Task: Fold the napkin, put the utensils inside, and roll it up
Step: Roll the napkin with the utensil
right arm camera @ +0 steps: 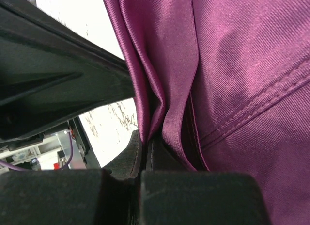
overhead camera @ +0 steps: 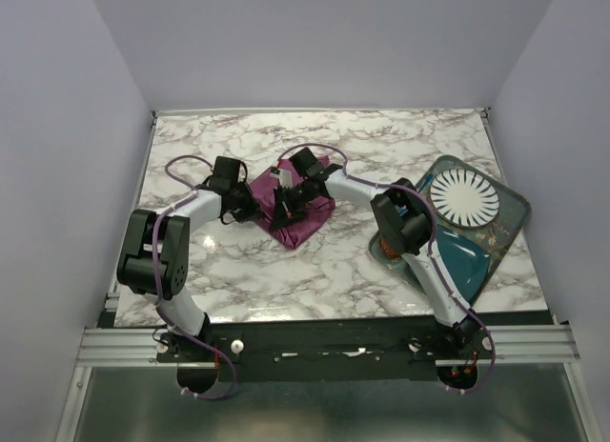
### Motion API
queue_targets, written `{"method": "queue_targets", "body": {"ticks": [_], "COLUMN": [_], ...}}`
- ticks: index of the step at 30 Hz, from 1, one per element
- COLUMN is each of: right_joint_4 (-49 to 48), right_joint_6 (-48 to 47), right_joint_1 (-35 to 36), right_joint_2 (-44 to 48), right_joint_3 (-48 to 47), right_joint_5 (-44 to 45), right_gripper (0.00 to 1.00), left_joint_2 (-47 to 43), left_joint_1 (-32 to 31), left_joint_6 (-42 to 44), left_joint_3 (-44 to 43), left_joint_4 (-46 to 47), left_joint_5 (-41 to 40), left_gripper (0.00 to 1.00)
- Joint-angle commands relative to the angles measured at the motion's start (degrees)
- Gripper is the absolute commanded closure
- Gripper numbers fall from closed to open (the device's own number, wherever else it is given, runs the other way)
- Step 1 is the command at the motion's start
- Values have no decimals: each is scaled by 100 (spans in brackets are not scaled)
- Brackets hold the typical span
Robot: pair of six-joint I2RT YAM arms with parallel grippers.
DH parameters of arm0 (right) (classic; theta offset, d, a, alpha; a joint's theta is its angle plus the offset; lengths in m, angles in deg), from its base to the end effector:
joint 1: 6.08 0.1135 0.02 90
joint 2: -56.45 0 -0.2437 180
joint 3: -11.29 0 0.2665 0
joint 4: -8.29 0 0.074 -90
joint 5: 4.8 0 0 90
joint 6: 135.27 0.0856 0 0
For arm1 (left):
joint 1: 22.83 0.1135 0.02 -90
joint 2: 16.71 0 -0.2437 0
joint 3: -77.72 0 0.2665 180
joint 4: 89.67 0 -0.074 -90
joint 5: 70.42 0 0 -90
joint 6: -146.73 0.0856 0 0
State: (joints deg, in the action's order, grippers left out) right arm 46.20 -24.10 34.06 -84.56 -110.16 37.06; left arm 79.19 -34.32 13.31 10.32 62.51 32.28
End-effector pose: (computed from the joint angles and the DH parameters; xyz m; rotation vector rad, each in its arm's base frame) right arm 0.3649 0.3911 0.0671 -0.7974 2.6229 1.4490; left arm 0.3555 -0.0915 0.0977 -0.6430 2.5719 -0.6314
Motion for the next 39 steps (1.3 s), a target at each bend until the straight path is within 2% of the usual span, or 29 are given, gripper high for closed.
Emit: {"method": "queue_targets", "body": {"ticks": [1, 9, 15, 16, 19, 24, 30, 34, 39], "right_joint_4": [260, 278, 759, 874, 1288, 1938, 1527, 1166, 999], "right_joint_6": [19, 45, -174, -227, -455, -833, -1158, -1220, -1370], "right_joint_1": [-24, -24, -15, -15, -24, -24, 125, 406, 845], "right_joint_2": [-260, -85, 82, 126, 276, 267, 653, 917, 1163], "right_joint_3": [139, 157, -106, -168, -431, -933, -406, -99, 60], "right_joint_5": [156, 226, 524, 760, 1130, 1377, 1421, 2079, 3362], "right_gripper": [99, 99, 78, 72, 63, 51, 43, 40, 39], "left_joint_2": [192, 553, 606, 588, 614, 649, 658, 676, 676], "left_joint_1": [-38, -38, -38, -38, -38, -38, -38, -38, -38], "left_joint_6": [-61, -176, -132, -158, -228, -246, -246, -246, -246], "left_joint_3": [43, 104, 324, 393, 447, 429, 412, 394, 394], "left_joint_4": [268, 224, 188, 198, 250, 259, 286, 294, 285], "left_joint_5": [13, -181, -313, -313, -269, -260, -269, -269, -278], "left_gripper": [100, 100, 100, 100, 100, 100, 100, 100, 100]}}
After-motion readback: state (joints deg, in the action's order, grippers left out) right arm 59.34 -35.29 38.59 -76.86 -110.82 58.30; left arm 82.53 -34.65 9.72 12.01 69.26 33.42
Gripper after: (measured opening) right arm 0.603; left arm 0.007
